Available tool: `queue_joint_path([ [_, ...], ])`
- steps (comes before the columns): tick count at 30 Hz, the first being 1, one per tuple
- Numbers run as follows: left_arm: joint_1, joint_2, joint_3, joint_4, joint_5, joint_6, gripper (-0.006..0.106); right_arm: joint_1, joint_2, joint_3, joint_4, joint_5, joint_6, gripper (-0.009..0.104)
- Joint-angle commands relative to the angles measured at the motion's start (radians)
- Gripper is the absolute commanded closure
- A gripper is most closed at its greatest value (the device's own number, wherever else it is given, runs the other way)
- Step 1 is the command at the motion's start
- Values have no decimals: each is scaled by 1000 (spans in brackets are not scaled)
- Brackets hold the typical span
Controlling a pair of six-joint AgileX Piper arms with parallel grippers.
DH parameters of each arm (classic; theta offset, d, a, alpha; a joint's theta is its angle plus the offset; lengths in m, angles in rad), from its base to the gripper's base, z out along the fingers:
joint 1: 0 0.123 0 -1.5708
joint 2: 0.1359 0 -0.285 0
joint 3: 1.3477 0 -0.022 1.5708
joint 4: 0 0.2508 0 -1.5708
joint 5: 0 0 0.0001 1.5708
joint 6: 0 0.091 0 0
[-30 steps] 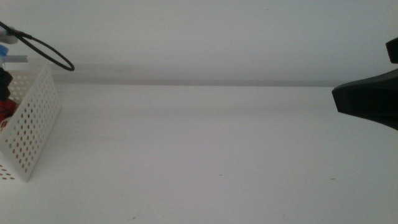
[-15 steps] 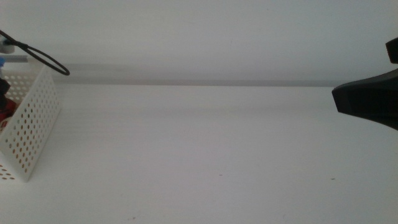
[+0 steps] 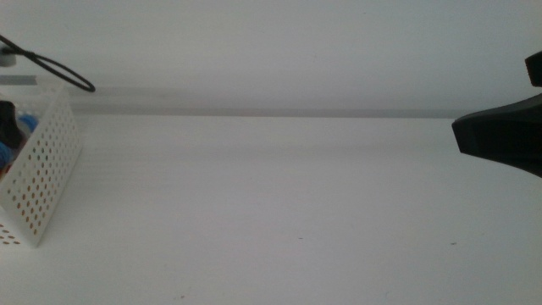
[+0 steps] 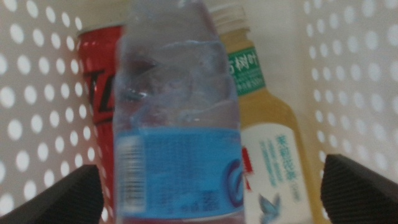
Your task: Use arms to grab the bottles and put them into the dustbin to the left of the table.
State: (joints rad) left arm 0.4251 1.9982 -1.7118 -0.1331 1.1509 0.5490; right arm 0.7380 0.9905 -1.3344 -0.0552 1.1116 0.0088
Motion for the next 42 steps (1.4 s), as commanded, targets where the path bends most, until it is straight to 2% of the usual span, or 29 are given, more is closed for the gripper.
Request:
queue_joint_path([
  [1,-2,-48,-9,-8,32,-49,7,1,2,-4,0,-5,-9,5],
  [6,-45,-173,-7,-10,49,-161,7,1,2,-4,0,-5,-9,5],
  [15,-205,-371,42,-17,119,-245,7,1,2,-4,0,-5,-9,5],
  [24,-405,-798,441,-41,-200,-262,7,1,2,-4,0,-5,-9,5],
  [28,-496,-1009,598,-15,-357,-325,7,1,2,-4,0,-5,-9,5],
  [35,-545,-1243,778,-15,-530,-330,7,1,2,-4,0,-5,-9,5],
  [42,-545,-1305,812,-17,-580,-340,7,1,2,-4,0,-5,-9,5],
])
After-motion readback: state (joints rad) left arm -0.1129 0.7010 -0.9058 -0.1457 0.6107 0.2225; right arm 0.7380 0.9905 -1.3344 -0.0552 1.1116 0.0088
